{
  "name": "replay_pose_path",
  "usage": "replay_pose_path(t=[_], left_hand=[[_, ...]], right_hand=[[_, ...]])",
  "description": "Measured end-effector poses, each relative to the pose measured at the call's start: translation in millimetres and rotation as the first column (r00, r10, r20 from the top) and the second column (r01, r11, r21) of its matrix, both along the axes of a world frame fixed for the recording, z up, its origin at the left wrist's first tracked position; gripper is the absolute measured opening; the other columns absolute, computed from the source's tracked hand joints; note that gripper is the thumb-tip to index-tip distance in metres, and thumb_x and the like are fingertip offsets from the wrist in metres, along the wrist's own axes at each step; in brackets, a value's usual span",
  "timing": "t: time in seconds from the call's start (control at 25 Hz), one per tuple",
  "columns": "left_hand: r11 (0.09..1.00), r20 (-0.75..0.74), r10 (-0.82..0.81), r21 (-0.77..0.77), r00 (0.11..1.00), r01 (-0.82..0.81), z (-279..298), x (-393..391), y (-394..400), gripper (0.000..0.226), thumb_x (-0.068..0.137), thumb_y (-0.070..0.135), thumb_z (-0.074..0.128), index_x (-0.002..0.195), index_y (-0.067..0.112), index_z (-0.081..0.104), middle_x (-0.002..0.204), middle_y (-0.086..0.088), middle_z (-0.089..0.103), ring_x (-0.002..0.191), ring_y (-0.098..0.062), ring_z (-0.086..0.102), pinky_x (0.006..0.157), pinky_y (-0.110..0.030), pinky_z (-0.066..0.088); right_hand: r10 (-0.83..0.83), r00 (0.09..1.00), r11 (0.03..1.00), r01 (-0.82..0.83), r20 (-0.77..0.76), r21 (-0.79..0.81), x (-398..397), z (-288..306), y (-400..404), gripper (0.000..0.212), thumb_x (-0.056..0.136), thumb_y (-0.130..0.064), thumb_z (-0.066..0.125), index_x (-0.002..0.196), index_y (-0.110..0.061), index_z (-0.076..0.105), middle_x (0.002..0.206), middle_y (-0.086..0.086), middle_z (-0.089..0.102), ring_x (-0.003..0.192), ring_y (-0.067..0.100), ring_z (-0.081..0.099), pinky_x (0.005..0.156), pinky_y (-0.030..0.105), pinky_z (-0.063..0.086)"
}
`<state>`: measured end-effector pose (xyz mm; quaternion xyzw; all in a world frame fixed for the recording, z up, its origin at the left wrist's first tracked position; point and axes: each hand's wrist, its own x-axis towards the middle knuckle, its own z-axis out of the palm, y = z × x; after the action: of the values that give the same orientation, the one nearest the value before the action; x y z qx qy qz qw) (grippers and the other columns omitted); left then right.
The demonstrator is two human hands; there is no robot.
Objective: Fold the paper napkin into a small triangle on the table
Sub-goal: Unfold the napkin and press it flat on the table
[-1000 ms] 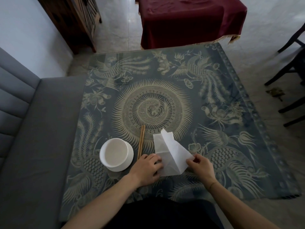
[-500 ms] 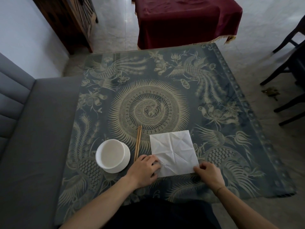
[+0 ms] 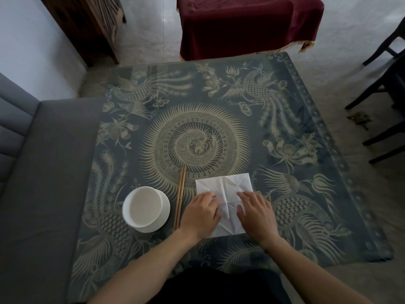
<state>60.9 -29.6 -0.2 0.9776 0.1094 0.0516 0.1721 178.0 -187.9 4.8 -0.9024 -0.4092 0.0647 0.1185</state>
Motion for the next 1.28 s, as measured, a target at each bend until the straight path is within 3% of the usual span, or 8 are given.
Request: replay_pose_path(t=[0.12, 0.2, 0.28, 0.44, 0.64, 0.8, 1.08, 1.28], left_hand=[[0.99, -0.067, 0.129, -0.054, 0.989, -0.133, -8, 31, -22, 0.045, 0.102, 0.018, 0.044, 0.143, 0.0, 0.04, 0.149, -0.018, 0.042, 0.14, -0.031, 0.034, 0.115, -0.042, 0.03], [0.978, -0.118, 0.184, -0.078, 0.976, -0.194, -18, 38, -30, 0.053, 0.104, 0.015, 0.042, 0.152, 0.003, 0.02, 0.16, -0.014, 0.02, 0.148, -0.027, 0.013, 0.119, -0.04, 0.018], [0.975, -0.162, 0.186, -0.092, 0.969, -0.203, -28, 37, -32, 0.055, 0.107, 0.02, 0.035, 0.154, 0.007, 0.009, 0.162, -0.01, 0.005, 0.149, -0.022, 0.0, 0.121, -0.04, 0.012], [0.979, -0.226, 0.168, -0.077, 0.96, -0.189, -42, 30, -33, 0.058, 0.105, 0.036, 0.018, 0.154, 0.009, 0.006, 0.163, -0.007, 0.0, 0.149, -0.02, -0.005, 0.121, -0.042, 0.007], [0.996, -0.302, 0.09, 0.03, 0.949, -0.085, -50, 18, -16, 0.066, 0.102, 0.05, 0.017, 0.155, 0.012, 0.01, 0.163, -0.007, 0.007, 0.149, -0.021, -0.001, 0.119, -0.047, 0.005], [0.985, -0.339, 0.171, 0.06, 0.925, -0.161, -48, 9, 0, 0.069, 0.101, 0.055, 0.011, 0.155, 0.012, 0.011, 0.163, -0.008, 0.003, 0.15, -0.024, -0.001, 0.118, -0.049, 0.004], [0.975, -0.363, 0.221, 0.083, 0.905, -0.205, -43, -1, 7, 0.074, 0.1, 0.057, 0.018, 0.154, 0.008, 0.005, 0.163, -0.009, 0.0, 0.15, -0.021, -0.004, 0.118, -0.05, 0.008], [0.987, -0.273, 0.152, -0.002, 0.95, -0.159, -37, 21, 6, 0.068, 0.104, 0.048, 0.019, 0.154, 0.008, -0.003, 0.163, -0.008, -0.01, 0.149, -0.02, -0.009, 0.12, -0.044, 0.0]], right_hand=[[0.105, 0.994, 0.992, -0.105, -0.005, -0.063, -2, -9, 26, 0.057, 0.095, -0.019, 0.056, 0.147, -0.004, 0.037, 0.152, 0.015, 0.038, 0.143, 0.031, 0.029, 0.114, 0.049, 0.03], [0.14, 0.989, 0.981, -0.144, -0.038, -0.132, 2, -19, 29, 0.063, 0.099, -0.02, 0.044, 0.154, -0.007, 0.015, 0.161, 0.012, 0.01, 0.148, 0.029, 0.003, 0.119, 0.049, 0.014], [0.173, 0.984, 0.967, -0.179, -0.05, -0.179, 6, -29, 27, 0.063, 0.101, -0.023, 0.034, 0.154, -0.01, 0.003, 0.161, 0.009, -0.003, 0.148, 0.025, -0.007, 0.12, 0.048, 0.008], [0.205, 0.977, 0.951, -0.211, -0.053, -0.227, 10, -42, 20, 0.062, 0.098, -0.034, 0.016, 0.154, -0.009, 0.007, 0.162, 0.01, 0.002, 0.148, 0.023, -0.005, 0.119, 0.049, 0.007], [0.169, 0.982, 0.958, -0.184, -0.084, -0.219, 12, -49, 15, 0.071, 0.097, -0.048, 0.027, 0.153, -0.007, 0.016, 0.161, 0.011, 0.011, 0.149, 0.024, 0.003, 0.117, 0.048, 0.007], [0.022, 0.997, 0.974, -0.039, -0.078, -0.222, 12, -51, 3, 0.079, 0.096, -0.06, 0.022, 0.154, -0.008, 0.009, 0.162, 0.009, 0.006, 0.149, 0.022, 0.001, 0.119, 0.049, 0.006], [-0.07, 0.995, 0.973, 0.054, -0.065, -0.226, 13, -50, -17, 0.08, 0.095, -0.06, 0.022, 0.155, -0.009, 0.006, 0.163, 0.007, 0.006, 0.149, 0.024, 0.0, 0.117, 0.057, 0.006], [-0.022, 0.999, 0.991, 0.016, -0.04, -0.13, 17, -40, 11, 0.072, 0.098, -0.047, 0.029, 0.154, -0.007, 0.008, 0.163, 0.011, 0.004, 0.149, 0.025, -0.001, 0.119, 0.051, 0.001]])
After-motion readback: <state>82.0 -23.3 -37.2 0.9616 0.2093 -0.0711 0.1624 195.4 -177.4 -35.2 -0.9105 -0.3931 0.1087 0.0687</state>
